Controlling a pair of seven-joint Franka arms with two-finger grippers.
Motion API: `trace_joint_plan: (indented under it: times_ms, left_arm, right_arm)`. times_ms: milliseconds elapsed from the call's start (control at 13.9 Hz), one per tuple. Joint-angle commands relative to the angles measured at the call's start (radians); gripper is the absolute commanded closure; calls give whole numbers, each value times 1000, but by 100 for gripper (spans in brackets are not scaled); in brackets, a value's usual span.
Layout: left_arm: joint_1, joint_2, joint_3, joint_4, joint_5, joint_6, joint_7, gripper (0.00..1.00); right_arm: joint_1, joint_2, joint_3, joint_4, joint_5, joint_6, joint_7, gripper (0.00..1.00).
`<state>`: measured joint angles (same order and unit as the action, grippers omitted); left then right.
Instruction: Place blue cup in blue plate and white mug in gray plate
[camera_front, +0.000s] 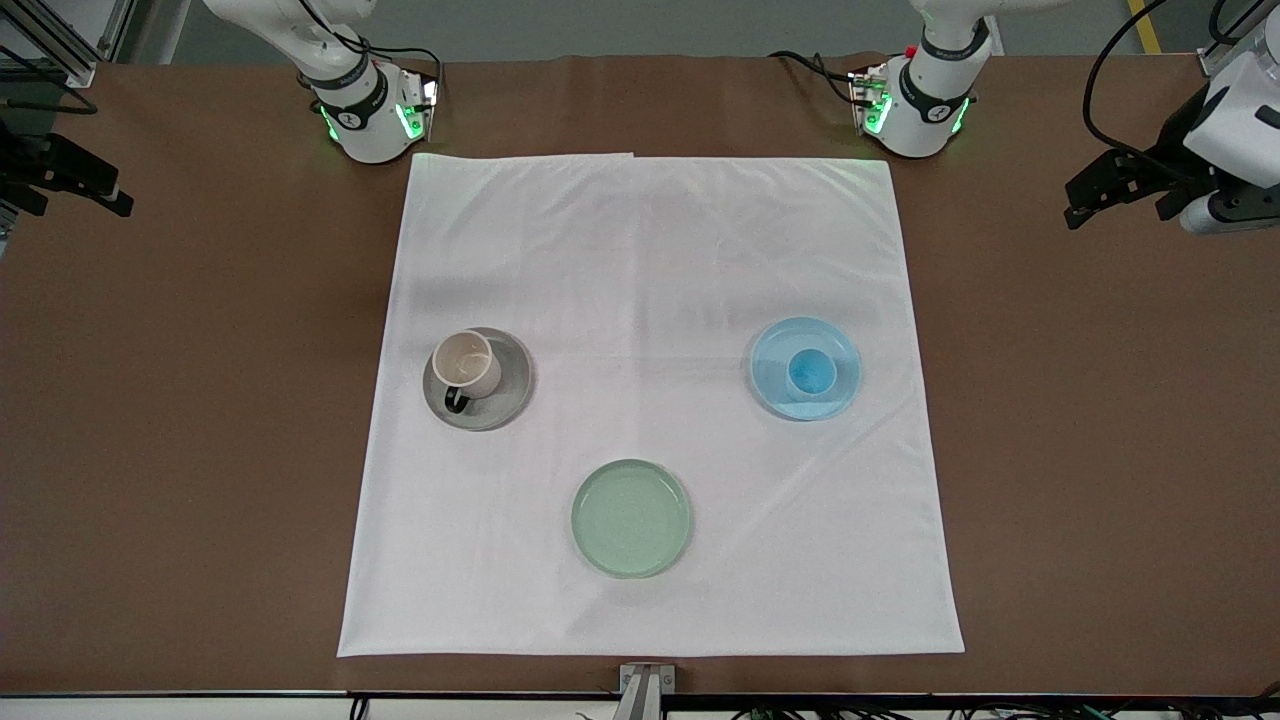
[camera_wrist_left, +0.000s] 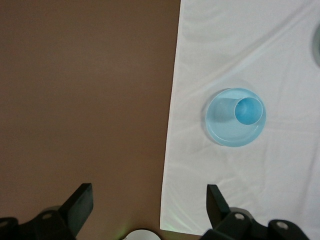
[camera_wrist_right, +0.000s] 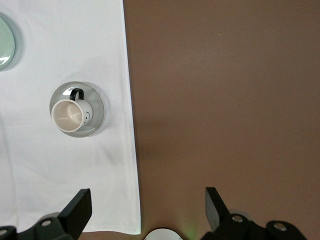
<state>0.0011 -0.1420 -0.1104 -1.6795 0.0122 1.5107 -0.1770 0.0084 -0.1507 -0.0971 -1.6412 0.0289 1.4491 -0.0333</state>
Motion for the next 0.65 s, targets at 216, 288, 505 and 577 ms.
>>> trace_joint_plan:
  times_ms: [216, 288, 505, 577]
  left_arm:
    - [-10, -34, 14, -26, -5, 13, 16, 0]
    - [-9, -33, 15, -22, -5, 13, 11, 0]
    - [-9, -33, 17, -6, -3, 3, 5, 0]
    - [-9, -34, 17, -6, -3, 3, 5, 0]
  right_arm:
    - [-11, -32, 24, 11, -43, -19, -13, 0]
    - [-11, -29, 24, 11, -44, -18, -11, 0]
    - [-12, -27, 24, 8, -44, -23, -23, 0]
    - [-13, -27, 22, 9, -44, -26, -23, 0]
